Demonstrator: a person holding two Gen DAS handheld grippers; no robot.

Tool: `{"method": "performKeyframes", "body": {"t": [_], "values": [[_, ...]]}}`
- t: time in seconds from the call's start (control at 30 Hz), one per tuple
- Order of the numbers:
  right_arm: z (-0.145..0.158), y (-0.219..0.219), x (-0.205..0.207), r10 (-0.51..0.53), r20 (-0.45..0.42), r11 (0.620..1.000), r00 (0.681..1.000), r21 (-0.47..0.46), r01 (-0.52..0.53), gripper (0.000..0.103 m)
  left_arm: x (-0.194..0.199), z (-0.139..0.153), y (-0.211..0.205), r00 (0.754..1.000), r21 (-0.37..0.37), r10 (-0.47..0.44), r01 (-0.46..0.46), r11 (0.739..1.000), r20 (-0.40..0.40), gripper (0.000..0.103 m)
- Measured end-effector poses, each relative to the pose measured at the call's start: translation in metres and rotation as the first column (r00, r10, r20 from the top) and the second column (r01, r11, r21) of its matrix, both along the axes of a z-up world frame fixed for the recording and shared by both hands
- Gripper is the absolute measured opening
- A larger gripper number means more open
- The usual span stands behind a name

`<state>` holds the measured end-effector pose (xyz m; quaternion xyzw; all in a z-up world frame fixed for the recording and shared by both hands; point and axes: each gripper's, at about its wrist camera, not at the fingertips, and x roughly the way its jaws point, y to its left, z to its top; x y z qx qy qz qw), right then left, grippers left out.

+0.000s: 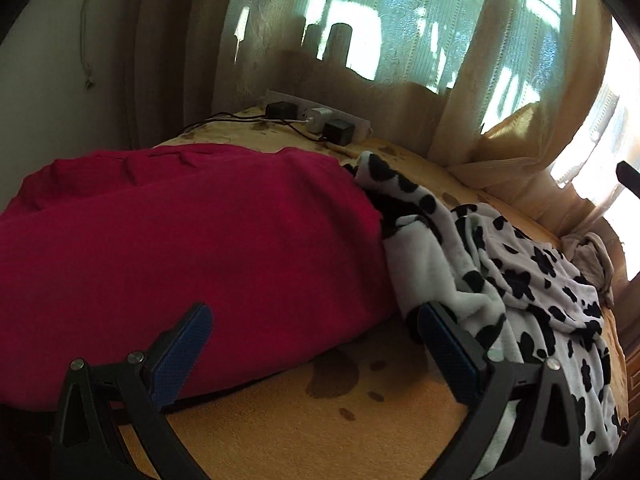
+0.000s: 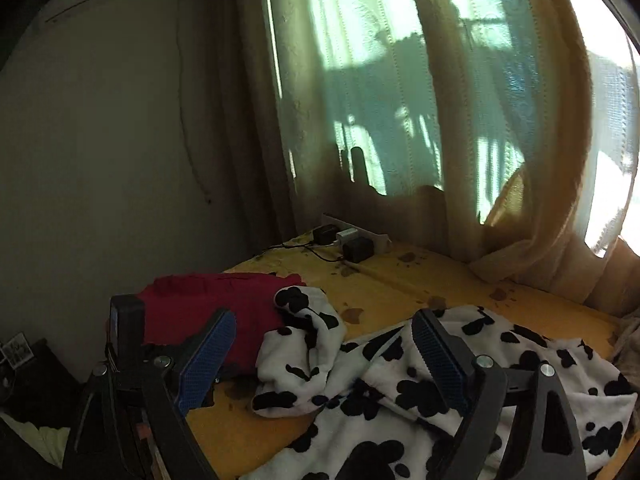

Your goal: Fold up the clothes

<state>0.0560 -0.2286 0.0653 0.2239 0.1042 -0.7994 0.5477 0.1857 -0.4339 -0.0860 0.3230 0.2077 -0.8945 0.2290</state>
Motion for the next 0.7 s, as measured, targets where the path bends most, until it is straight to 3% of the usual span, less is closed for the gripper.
{"method": "performKeyframes", "body": {"t": [0.07,0.17,0.37,0.43,0.47,0.5,0.63,0.7], "values": [[-0.012,-0.045,-0.006,0.083,0.002,0.994,0.997,0.07,-0.082,0.092,0.001,-0.006,-0.003,1.0,-0.004,-0.023,0.023,1.0,0.005,0.103],[-0.04,-0.104,-0.017,0.118,-0.027,0.972,0.993,0.21,-0.109,0.092,0.0,-0.007,0.0,0.998,-0.052,-0.058,0.059,0.997,0.016,0.103],[-0.097,-0.176,-0.029,0.171,-0.112,0.881,0.979,0.461,-0.101,0.092,0.0,-0.006,-0.005,0.994,-0.055,-0.105,0.106,0.993,0.008,0.103],[-0.105,-0.187,-0.032,0.172,-0.134,0.868,0.976,0.49,-0.085,0.08,0.0,-0.005,-0.006,0.994,-0.045,-0.109,0.109,0.993,0.002,0.103],[-0.109,-0.193,-0.034,0.171,-0.144,0.861,0.975,0.502,-0.077,0.055,0.0,-0.005,-0.007,0.994,-0.042,-0.11,0.11,0.993,0.0,0.103],[-0.113,-0.197,-0.038,0.163,-0.133,0.856,0.978,0.512,-0.073,0.039,0.0,-0.004,-0.007,0.994,-0.04,-0.111,0.111,0.993,-0.002,0.103],[-0.129,-0.21,-0.048,0.168,-0.133,0.816,0.977,0.574,-0.062,0.038,-0.001,-0.004,-0.008,0.994,-0.035,-0.109,0.108,0.993,-0.007,0.103],[-0.13,-0.212,-0.052,0.164,-0.122,0.823,0.979,0.564,-0.068,0.032,-0.001,-0.004,-0.008,0.994,-0.037,-0.106,0.106,0.994,-0.005,0.103]]}}
